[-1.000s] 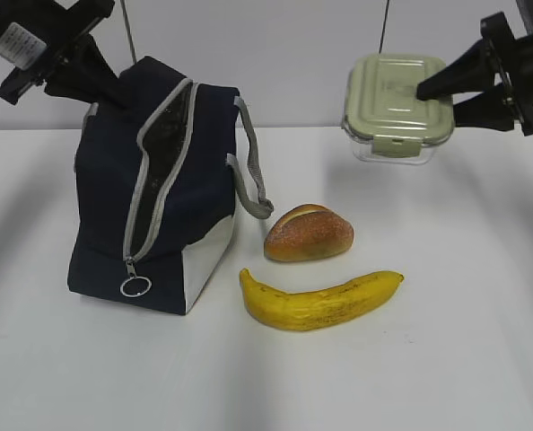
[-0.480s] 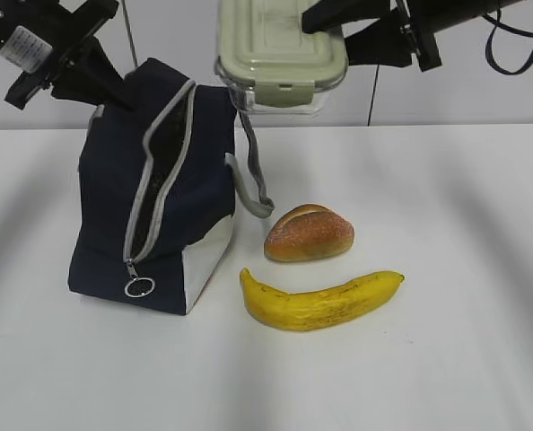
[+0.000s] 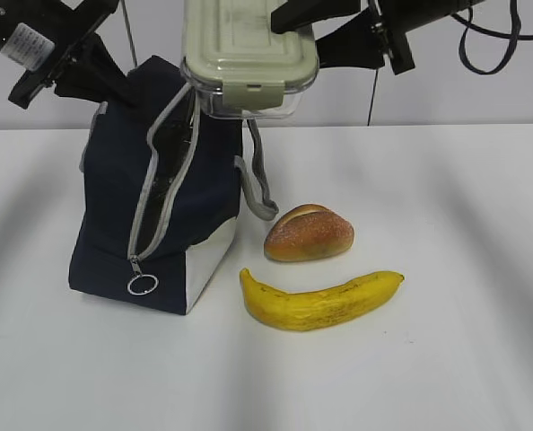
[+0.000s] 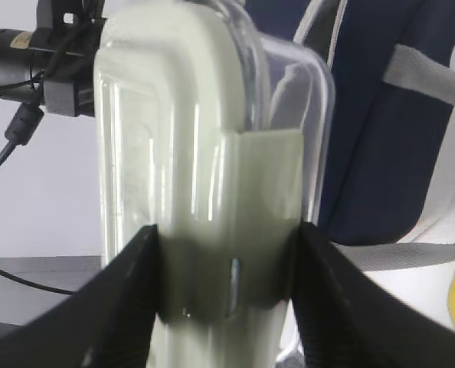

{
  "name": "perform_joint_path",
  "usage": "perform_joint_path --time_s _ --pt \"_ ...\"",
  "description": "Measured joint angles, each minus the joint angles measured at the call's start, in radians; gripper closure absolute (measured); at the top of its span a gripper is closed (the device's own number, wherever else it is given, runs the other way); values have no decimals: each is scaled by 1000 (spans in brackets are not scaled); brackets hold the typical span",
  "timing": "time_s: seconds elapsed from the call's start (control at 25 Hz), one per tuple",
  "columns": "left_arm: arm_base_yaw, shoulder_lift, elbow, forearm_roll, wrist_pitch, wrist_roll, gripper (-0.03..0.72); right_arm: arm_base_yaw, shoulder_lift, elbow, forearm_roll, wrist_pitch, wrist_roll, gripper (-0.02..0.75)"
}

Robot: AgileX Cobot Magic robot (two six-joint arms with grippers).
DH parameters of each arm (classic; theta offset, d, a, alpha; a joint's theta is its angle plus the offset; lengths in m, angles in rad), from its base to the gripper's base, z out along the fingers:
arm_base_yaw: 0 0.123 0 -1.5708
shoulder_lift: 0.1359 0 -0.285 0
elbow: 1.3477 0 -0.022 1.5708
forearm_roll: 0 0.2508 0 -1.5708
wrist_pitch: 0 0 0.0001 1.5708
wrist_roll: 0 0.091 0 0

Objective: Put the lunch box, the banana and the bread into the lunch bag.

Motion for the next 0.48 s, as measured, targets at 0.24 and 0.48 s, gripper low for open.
perform_joint_path --time_s 0.24,0.48 --pt "0 1 0 0 0 0 691 52 38 0 -2 -57 6 374" --pt "0 1 0 0 1 0 691 99 106 0 -13 -118 6 374"
